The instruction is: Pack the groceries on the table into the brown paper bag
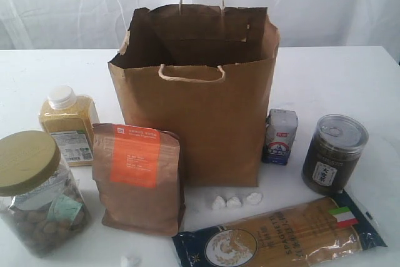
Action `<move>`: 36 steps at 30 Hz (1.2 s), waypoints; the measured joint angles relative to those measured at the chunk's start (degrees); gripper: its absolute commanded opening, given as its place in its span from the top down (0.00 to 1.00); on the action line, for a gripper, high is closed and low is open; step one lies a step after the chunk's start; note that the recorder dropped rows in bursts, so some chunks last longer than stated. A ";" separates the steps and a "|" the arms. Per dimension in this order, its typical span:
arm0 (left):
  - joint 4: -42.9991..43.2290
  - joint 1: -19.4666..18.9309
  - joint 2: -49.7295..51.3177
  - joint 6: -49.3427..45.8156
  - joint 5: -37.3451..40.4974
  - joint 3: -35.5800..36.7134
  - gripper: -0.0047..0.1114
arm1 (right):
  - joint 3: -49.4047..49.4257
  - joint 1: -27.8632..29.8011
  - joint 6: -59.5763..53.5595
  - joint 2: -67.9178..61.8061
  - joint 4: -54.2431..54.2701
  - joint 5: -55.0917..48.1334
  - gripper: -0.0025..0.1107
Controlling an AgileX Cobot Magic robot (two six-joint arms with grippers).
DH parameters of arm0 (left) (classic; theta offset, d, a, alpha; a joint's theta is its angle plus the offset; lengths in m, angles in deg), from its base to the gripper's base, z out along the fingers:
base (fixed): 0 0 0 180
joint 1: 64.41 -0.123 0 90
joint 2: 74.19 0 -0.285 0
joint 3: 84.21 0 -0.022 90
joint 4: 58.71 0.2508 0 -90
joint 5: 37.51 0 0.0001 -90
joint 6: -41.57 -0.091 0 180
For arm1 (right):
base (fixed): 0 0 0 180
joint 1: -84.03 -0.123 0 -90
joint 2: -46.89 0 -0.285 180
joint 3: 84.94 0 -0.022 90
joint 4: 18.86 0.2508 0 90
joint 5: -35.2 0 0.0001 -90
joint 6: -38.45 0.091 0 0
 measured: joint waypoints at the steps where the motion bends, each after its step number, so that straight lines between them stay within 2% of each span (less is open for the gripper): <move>1: 0.00 0.00 0.00 0.00 0.00 0.00 0.96 | -3.72 0.00 -3.96 -3.08 -2.58 -0.32 0.98; 3: 0.00 0.00 0.00 0.00 0.00 0.00 0.96 | -10.36 0.00 -12.77 -8.80 -7.84 -2.74 0.98; 5: 0.00 0.00 0.00 0.00 0.00 0.00 0.96 | -16.62 0.00 -22.27 -14.94 -13.21 -10.75 0.98; 7: 0.00 0.00 0.00 0.00 0.00 0.00 0.96 | -22.60 0.00 -32.57 -22.56 -17.82 -24.04 0.98; 8: 0.00 0.00 0.00 0.00 0.00 0.00 0.96 | -26.72 0.00 -41.87 -30.53 -19.76 -36.73 0.98; 10: 0.00 0.00 0.00 0.00 0.00 0.00 0.96 | -28.49 0.00 -49.39 -44.92 -20.56 -51.83 0.98; 12: 0.00 0.00 0.00 0.00 0.00 0.00 0.96 | -28.57 -0.09 -50.75 -55.05 -20.69 -63.00 0.98; 13: 0.00 0.00 0.00 0.00 0.00 0.00 0.96 | -28.57 -0.09 -50.75 -57.04 -20.69 -67.95 0.98; 15: 0.00 0.00 0.00 0.00 0.00 0.00 0.96 | -29.22 -0.38 -50.75 -59.85 -20.34 -85.00 0.98; 17: 0.00 0.00 0.00 0.00 0.00 0.00 0.96 | -29.22 -0.76 -50.85 -60.05 -18.47 -94.25 0.98; 19: 0.00 0.00 0.00 0.00 0.00 0.00 0.96 | -29.22 -1.75 -50.86 -59.56 -15.10 -98.07 0.98; 21: 0.00 0.00 0.00 0.00 0.00 0.00 0.96 | -29.22 -3.24 -53.97 -57.92 -13.41 -98.60 0.90; 22: 0.00 0.00 0.00 0.00 0.00 0.00 0.96 | -29.22 -3.89 -56.37 -57.24 -13.12 -98.85 0.77; 23: 0.00 0.00 0.00 0.00 0.00 0.00 0.96 | -29.22 -5.02 -61.25 -56.18 -12.34 -99.99 0.68; 26: 0.00 0.00 0.00 0.00 0.00 0.00 0.96 | -29.22 -6.68 -65.98 -55.36 -10.05 -102.89 0.40; 27: 0.00 0.00 0.00 0.00 0.00 0.00 0.96 | -29.22 -7.22 -66.70 -55.36 -9.39 -103.66 0.32; 29: 0.00 0.00 0.00 0.00 0.00 0.00 0.96 | -29.22 -8.09 -67.35 -55.36 -8.71 -104.23 0.22; 31: 0.00 0.00 0.00 0.00 0.00 0.00 0.96 | -29.22 -9.06 -67.65 -55.36 -8.56 -104.47 0.19; 36: 0.00 0.00 0.00 0.00 0.00 0.00 0.96 | -29.22 -9.73 -67.94 -55.47 -8.44 -104.62 0.19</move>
